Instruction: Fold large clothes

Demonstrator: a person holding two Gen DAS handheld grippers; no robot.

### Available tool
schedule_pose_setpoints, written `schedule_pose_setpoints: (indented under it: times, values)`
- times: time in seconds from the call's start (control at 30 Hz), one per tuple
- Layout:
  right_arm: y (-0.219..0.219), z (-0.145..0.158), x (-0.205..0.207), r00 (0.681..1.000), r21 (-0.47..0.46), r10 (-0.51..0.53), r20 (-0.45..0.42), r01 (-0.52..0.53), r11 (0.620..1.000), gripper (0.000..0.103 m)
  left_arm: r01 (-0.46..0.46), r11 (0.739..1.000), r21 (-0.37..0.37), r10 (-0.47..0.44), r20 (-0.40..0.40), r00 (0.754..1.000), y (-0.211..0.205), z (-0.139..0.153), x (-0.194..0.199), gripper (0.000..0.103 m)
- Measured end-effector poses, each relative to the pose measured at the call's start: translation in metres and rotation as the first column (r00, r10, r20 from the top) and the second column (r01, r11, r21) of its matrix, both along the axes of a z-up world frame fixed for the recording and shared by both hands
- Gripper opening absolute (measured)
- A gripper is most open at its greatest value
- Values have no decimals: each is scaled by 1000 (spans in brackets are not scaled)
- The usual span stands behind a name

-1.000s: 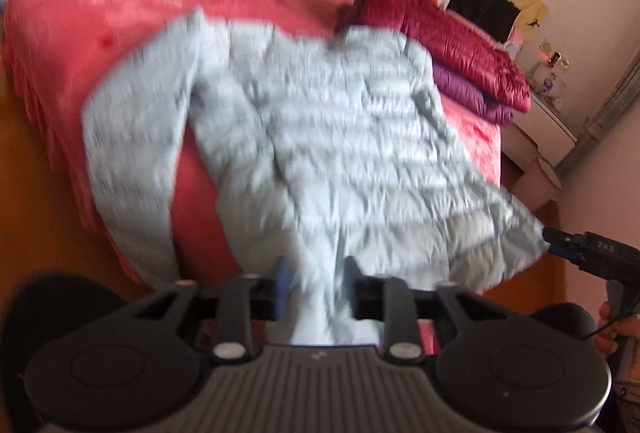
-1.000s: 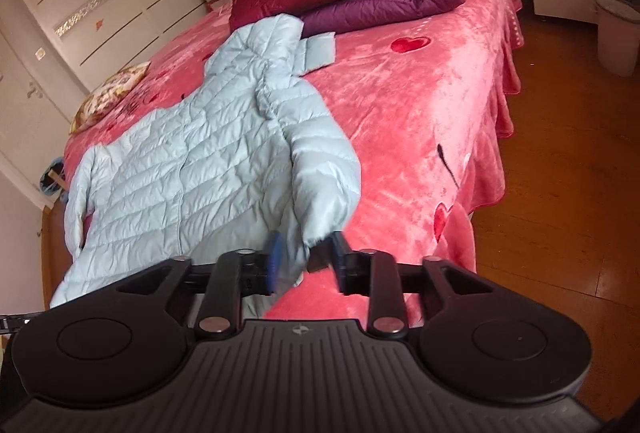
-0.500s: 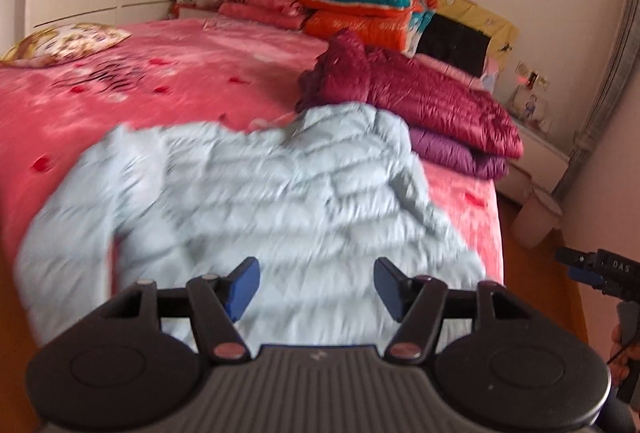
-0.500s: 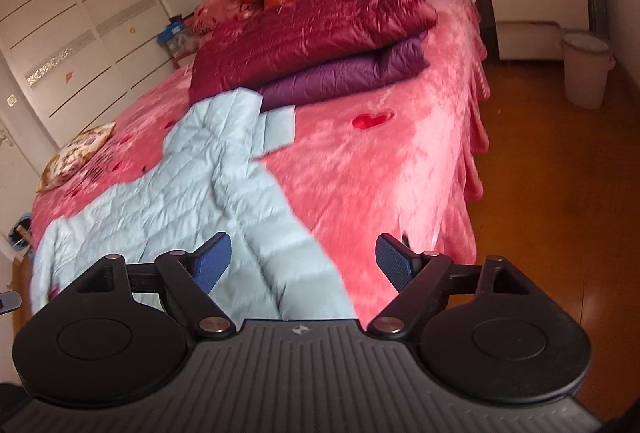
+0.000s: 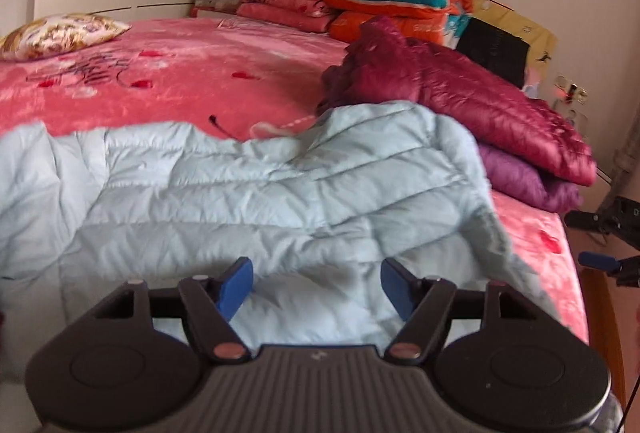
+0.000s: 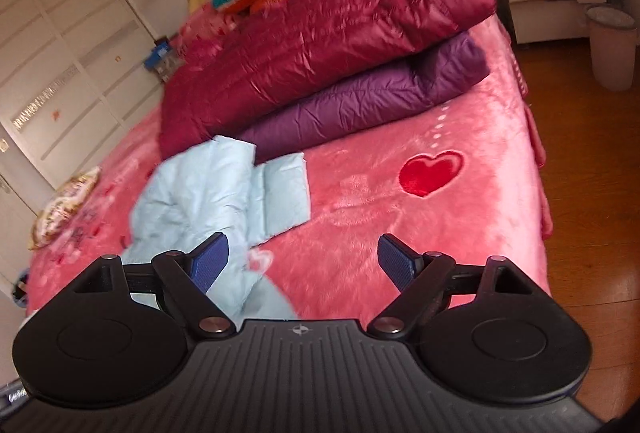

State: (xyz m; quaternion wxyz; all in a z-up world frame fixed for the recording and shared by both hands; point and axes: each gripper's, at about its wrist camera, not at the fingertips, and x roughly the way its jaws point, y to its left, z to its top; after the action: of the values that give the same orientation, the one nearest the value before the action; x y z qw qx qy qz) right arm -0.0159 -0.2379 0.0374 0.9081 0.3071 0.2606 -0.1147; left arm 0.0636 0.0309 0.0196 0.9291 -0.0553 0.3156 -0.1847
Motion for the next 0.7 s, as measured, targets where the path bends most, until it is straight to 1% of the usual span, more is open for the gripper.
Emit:
schedule_pose_setpoints:
  times: [0.07,0.17,0.23,0.37,0.5,0.63,0.7]
  values:
    - [-4,-8,18,1000,6,7,-21,-7,1000,103,-8,1000,2,8,9,1000,2,-5,8,75]
    - [-12,-17,46,999,23,28,-41,-27,999,103,-8,999,39,6,63,998,2,-10,15,81]
    - [-15,-19,58,999,14,28,-38,-28,1000,103,-6,998,62,1,84,996,1,-13,20,83]
    - [-19,-25,83,997,0,67,-31,-67,998,103,-10,999,49,7,67,998,1,-20,26,85]
    - [-11,-36,109,994,-51,97,-58,-100,994,102,0,998,65,-4,63,998,-5,-23,27,87]
    - [0,-47,125,992,-63,111,-54,-114,991,96,8,998,57,-11,53,999,-5,-23,29,89]
    - [3,-53,133,993,-70,112,-48,-115,991,96,8,999,49,-10,47,999,-4,-23,30,89]
